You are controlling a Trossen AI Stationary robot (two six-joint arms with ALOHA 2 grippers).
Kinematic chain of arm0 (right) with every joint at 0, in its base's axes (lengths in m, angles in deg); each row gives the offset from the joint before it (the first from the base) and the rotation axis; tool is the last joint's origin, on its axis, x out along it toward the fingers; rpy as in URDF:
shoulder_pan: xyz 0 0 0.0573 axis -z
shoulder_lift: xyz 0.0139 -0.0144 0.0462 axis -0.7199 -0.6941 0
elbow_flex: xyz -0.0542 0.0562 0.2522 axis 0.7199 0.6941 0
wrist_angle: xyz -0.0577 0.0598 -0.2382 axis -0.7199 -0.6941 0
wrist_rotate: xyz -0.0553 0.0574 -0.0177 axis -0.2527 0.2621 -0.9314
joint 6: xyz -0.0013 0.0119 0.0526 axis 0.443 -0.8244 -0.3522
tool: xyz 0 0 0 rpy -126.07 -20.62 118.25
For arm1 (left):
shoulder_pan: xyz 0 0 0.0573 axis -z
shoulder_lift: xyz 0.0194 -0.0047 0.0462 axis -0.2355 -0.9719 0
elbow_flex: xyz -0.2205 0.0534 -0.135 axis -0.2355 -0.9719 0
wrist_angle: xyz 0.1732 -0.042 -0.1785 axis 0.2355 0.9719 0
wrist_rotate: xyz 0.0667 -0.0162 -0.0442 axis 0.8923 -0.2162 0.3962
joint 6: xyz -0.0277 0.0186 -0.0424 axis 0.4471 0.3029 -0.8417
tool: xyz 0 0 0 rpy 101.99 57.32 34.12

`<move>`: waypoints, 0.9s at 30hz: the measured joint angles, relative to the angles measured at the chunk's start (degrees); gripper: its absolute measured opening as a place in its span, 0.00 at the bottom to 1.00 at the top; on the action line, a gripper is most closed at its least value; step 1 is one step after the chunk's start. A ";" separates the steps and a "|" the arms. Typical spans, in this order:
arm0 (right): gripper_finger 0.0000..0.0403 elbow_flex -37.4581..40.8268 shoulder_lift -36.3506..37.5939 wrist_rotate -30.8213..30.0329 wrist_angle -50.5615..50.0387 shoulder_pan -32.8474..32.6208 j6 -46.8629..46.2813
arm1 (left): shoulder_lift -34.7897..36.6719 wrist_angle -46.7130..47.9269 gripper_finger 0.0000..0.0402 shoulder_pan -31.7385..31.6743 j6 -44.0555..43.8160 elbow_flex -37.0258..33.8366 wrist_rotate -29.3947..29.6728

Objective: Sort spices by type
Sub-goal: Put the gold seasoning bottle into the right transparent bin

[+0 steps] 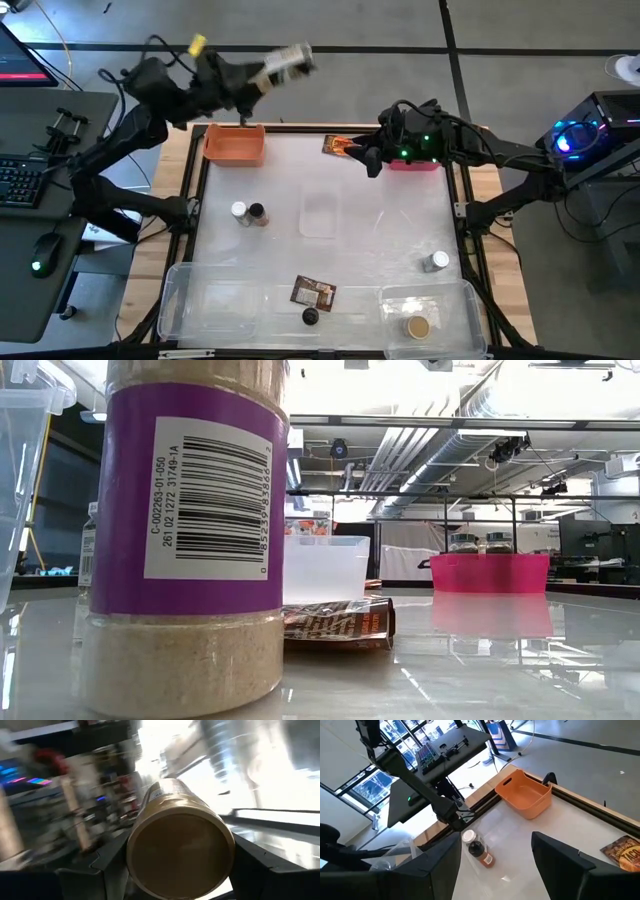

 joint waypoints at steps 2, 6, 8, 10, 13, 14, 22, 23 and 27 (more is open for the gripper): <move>0.59 0.00 0.00 0.00 0.00 -0.02 -0.01 | -0.27 -1.17 0.59 0.00 -0.38 0.06 0.01; 0.59 0.00 0.00 0.00 -0.02 -0.02 -0.01 | -0.71 0.51 0.59 0.01 -0.42 -0.18 -0.22; 0.59 0.00 0.00 0.11 -0.01 -0.02 -0.01 | -0.61 0.25 0.59 0.01 0.67 -0.21 -0.56; 0.59 0.00 0.03 1.35 -0.02 -0.02 0.20 | -0.39 0.43 0.59 0.00 3.80 -0.08 -3.31; 0.59 0.04 1.14 5.83 -0.03 -0.04 2.61 | -0.35 4.81 0.59 0.42 11.83 0.03 -12.28; 0.59 0.04 1.93 7.37 -0.08 -0.09 2.84 | -0.37 8.33 0.59 1.35 14.17 0.01 -15.01; 0.59 0.04 10.76 8.02 0.12 -2.79 2.61 | -0.40 38.68 0.59 16.96 33.42 -2.29 -9.38; 0.59 0.02 11.82 7.03 0.31 -3.36 2.59 | -0.47 41.02 0.59 18.90 34.67 -3.31 -6.71; 0.59 0.02 15.08 1.44 0.36 -5.79 2.51 | -1.76 42.93 0.59 24.99 36.56 -9.20 2.59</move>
